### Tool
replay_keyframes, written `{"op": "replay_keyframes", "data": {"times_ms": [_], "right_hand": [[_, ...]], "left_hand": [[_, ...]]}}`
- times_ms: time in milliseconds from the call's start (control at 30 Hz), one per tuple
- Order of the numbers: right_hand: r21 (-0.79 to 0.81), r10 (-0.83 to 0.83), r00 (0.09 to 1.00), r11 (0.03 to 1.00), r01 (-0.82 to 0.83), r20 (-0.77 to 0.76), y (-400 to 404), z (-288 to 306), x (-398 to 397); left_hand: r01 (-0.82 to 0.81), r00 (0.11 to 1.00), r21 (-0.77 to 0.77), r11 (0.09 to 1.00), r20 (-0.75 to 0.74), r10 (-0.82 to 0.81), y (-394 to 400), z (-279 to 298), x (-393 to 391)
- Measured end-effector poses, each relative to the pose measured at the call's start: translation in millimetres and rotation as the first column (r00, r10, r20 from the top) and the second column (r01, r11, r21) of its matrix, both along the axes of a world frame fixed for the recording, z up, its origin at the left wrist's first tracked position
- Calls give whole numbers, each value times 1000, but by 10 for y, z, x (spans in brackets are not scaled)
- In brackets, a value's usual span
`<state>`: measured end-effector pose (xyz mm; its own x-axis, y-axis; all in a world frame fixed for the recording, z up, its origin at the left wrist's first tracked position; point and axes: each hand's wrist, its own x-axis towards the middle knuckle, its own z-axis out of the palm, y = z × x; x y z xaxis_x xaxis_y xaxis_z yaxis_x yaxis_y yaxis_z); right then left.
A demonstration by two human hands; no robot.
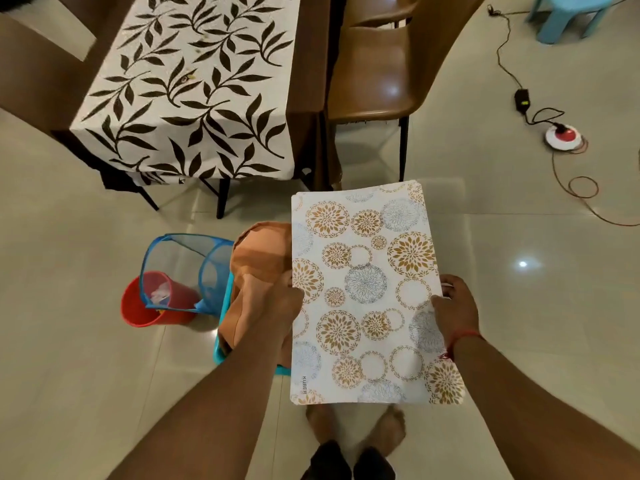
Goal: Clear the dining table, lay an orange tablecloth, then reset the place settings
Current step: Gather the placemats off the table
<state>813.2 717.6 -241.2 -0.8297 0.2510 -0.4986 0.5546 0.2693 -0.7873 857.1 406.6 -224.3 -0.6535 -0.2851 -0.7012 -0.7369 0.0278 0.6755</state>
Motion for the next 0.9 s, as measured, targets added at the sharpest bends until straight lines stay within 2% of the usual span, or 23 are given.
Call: {"op": "replay_keyframes", "data": {"times_ms": [133, 433, 900], "right_hand": [[-10, -2, 1000, 1000, 2, 14, 5, -28, -49], [29, 32, 998, 999, -33, 53, 102, -35, 45], [61, 6, 997, 998, -10, 73, 75, -62, 191]], "left_hand": [[-20, 1000, 35, 999, 9, 20, 45, -40, -60], [-23, 992, 40, 999, 128, 18, 100, -122, -75], [19, 989, -75, 997, 146, -8, 51, -227, -30]]}}
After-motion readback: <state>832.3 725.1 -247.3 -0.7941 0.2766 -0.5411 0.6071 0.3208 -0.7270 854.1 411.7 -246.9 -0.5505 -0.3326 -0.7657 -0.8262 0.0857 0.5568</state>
